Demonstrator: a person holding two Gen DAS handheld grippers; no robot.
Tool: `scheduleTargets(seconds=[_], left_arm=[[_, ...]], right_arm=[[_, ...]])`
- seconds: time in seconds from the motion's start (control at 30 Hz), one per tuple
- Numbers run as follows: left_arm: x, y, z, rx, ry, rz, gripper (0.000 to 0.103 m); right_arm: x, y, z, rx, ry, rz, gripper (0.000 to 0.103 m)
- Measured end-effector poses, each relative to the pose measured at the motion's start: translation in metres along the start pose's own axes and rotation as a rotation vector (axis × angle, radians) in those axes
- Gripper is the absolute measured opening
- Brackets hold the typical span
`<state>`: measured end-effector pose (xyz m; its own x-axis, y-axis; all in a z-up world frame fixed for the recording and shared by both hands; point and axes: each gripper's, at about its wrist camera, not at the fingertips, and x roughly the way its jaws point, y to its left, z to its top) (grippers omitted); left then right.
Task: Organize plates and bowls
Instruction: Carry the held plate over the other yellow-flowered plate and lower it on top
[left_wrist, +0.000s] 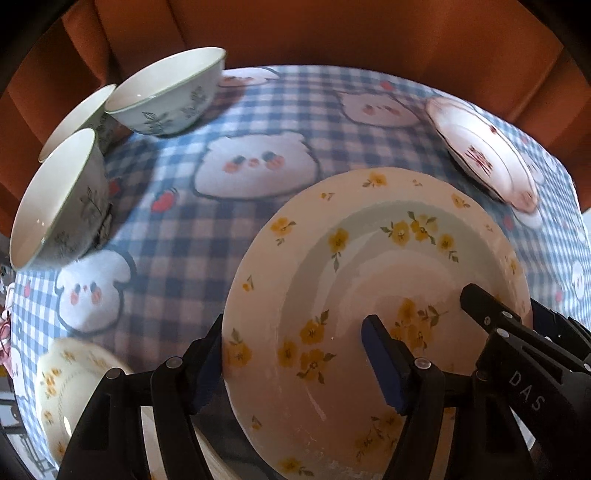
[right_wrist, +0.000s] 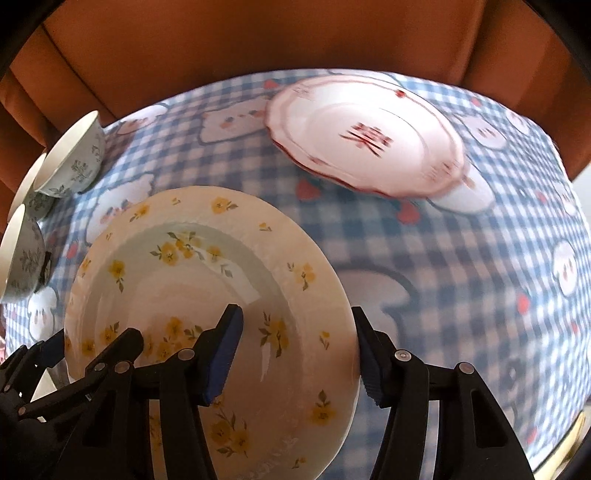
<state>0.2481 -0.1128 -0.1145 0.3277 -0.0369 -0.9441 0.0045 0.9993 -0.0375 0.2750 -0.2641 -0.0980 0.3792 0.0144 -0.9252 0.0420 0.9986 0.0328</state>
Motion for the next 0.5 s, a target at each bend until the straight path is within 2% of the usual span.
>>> scheduleTargets(seconds=[0.27, 0.5], left_arm=[[-0.008, -0.020, -0.018, 0.028, 0.005, 0.000, 0.072], [-0.010, -0.025, -0.021, 0.018, -0.016, 0.036, 0.073]], right_arm=[[-0.011, -0.022, -0.028, 0.015, 0.025, -0.011, 0.061], [-0.013, -0.021, -0.036, -0.061, 0.002, -0.002, 0.061]])
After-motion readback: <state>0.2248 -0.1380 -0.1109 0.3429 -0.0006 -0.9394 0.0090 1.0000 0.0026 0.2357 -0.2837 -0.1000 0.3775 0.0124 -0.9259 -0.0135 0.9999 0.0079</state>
